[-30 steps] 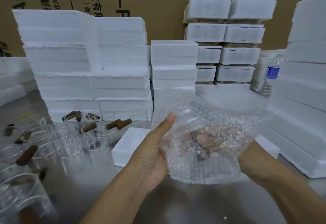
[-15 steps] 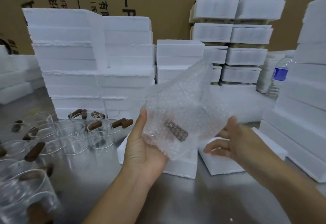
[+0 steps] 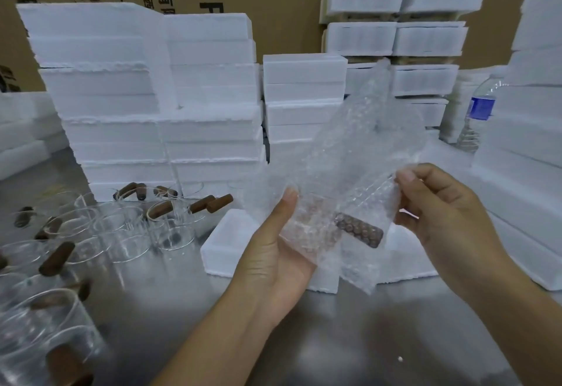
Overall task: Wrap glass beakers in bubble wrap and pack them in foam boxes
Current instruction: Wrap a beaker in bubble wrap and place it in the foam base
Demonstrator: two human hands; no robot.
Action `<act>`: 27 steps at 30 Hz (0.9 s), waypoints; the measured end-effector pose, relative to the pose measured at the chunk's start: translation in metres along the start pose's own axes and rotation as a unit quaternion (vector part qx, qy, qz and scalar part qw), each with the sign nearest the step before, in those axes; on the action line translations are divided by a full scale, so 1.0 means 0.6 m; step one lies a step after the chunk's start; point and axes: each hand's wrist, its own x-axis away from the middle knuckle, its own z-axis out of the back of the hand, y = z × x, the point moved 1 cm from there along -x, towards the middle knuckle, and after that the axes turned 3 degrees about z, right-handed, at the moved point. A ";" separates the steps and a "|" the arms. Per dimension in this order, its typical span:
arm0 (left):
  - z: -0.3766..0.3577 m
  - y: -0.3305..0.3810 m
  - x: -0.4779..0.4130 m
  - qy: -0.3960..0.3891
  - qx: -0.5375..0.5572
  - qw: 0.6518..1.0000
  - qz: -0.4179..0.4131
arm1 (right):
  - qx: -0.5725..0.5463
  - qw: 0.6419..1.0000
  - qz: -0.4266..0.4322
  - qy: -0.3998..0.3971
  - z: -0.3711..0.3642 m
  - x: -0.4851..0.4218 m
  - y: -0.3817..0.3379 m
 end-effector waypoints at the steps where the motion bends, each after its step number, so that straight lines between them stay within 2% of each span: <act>1: -0.001 -0.004 0.001 -0.010 -0.016 1.000 0.009 | -0.013 1.000 0.003 0.006 0.002 -0.001 0.001; 5: -0.004 -0.015 0.006 -0.036 -0.083 0.995 0.040 | -0.074 0.997 -0.005 0.023 0.004 -0.002 -0.002; 8: -0.005 -0.021 0.008 -0.024 -0.152 0.988 0.028 | -0.091 0.995 -0.019 0.040 0.002 0.000 -0.010; 11: -0.002 -0.025 0.010 -0.014 -0.304 0.952 -0.026 | -0.082 0.994 -0.043 0.066 0.002 0.001 -0.013; 13: 0.001 -0.027 0.010 -0.030 -0.358 0.932 -0.054 | -0.084 0.991 -0.066 0.084 0.004 0.002 -0.013; 16: 0.000 -0.030 0.011 -0.026 -0.353 0.933 -0.064 | -0.071 0.991 -0.089 0.072 0.008 0.002 -0.009; 19: 0.003 -0.028 0.007 0.023 -0.303 0.948 -0.091 | -0.074 0.991 -0.109 -0.008 0.008 -0.001 -0.004; 22: 0.007 -0.017 0.004 0.083 -0.269 0.951 -0.124 | 0.003 0.993 -0.089 -0.077 -0.004 0.004 -0.005; 24: 0.009 -0.014 0.004 0.105 -0.274 0.946 -0.139 | 0.042 0.993 -0.071 -0.079 -0.012 0.009 -0.003; 27: 0.008 -0.016 0.005 0.096 -0.300 0.938 -0.147 | 0.055 0.996 -0.061 -0.040 -0.018 0.012 0.004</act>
